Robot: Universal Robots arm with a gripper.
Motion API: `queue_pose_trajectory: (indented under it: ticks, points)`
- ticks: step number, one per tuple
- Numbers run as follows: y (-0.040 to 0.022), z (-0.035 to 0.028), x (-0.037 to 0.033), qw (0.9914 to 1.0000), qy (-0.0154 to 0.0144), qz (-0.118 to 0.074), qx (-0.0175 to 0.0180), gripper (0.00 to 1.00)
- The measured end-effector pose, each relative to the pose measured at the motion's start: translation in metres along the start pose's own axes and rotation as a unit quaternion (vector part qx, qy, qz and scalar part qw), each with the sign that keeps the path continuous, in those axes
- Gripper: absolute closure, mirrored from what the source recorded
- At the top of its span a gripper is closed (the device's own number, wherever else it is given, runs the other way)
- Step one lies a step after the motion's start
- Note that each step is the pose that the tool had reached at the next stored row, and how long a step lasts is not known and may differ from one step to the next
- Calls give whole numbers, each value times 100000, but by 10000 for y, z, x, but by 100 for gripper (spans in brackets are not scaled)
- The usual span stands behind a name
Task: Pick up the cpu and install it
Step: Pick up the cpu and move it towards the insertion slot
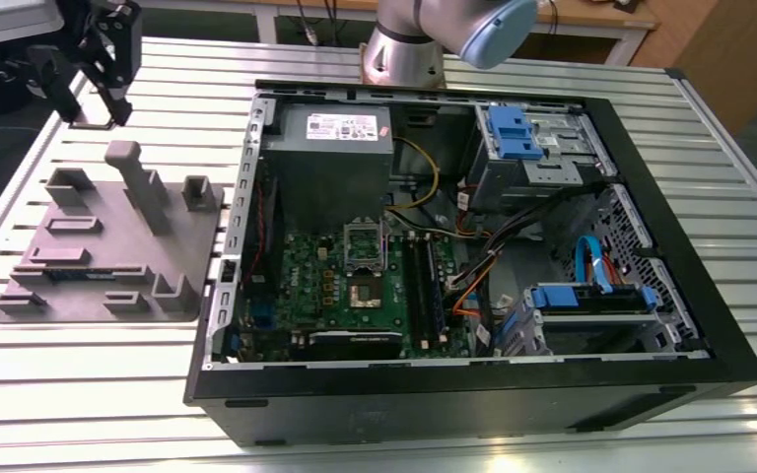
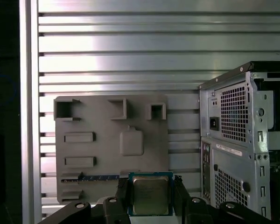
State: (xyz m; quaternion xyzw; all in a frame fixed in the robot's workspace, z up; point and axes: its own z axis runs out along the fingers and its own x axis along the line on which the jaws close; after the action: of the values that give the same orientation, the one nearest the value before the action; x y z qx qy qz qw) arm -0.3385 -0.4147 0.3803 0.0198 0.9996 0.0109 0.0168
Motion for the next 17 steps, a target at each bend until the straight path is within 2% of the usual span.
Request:
queue_pose_trajectory:
  ticks: [6,17]
  points:
    - [2,5,-119,100000,43,111,2,53]
    - [12,14,-396,100000,118,195,7,53]
